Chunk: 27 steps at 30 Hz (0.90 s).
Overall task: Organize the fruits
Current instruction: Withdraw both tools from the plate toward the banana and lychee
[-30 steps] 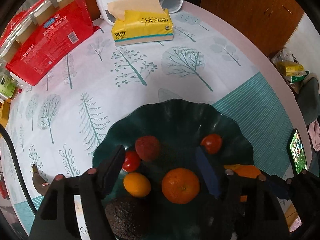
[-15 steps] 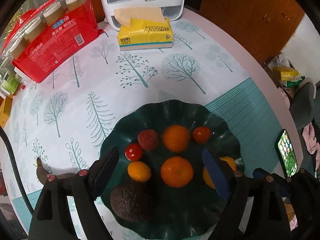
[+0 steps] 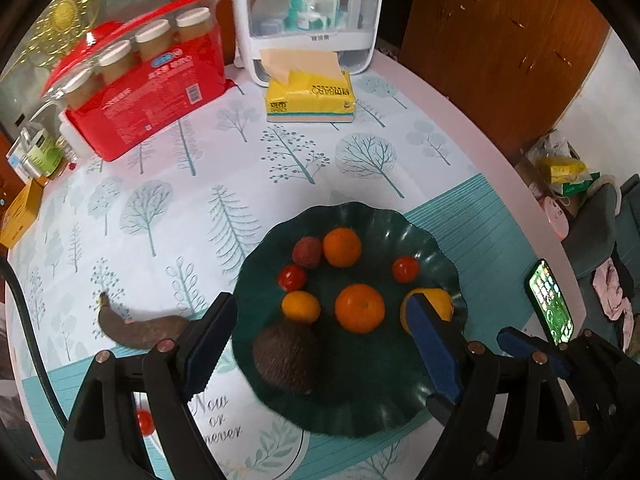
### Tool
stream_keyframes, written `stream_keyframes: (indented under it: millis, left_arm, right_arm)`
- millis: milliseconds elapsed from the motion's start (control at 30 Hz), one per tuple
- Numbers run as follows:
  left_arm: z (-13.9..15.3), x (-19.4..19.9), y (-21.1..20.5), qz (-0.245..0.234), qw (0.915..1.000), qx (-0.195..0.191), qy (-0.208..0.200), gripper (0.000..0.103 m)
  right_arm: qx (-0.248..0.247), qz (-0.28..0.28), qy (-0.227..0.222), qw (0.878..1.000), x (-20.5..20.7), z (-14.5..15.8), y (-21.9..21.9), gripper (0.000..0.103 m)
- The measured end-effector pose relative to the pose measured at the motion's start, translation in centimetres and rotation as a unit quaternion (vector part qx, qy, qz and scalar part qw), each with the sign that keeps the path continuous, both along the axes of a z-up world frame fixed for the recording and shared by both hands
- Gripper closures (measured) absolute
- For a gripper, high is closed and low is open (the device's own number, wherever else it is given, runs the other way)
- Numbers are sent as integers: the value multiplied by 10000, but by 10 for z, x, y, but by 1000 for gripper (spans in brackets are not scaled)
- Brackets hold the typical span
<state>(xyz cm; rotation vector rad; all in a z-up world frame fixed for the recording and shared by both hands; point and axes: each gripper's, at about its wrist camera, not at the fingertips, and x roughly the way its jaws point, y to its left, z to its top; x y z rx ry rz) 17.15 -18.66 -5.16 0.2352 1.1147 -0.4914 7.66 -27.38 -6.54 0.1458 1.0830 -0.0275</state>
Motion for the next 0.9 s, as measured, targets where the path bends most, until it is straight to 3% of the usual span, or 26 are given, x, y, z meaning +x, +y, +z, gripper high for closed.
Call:
stream_keyframes:
  millis: [400, 900]
  left_arm:
    - [41, -49, 83, 174, 9994, -111, -294, 18]
    - [108, -75, 230, 1018, 9888, -389, -1017, 16]
  right_arm:
    - [242, -139, -238, 9993, -21, 29, 31, 42]
    - [230, 163, -931, 9953, -25, 90, 107, 42]
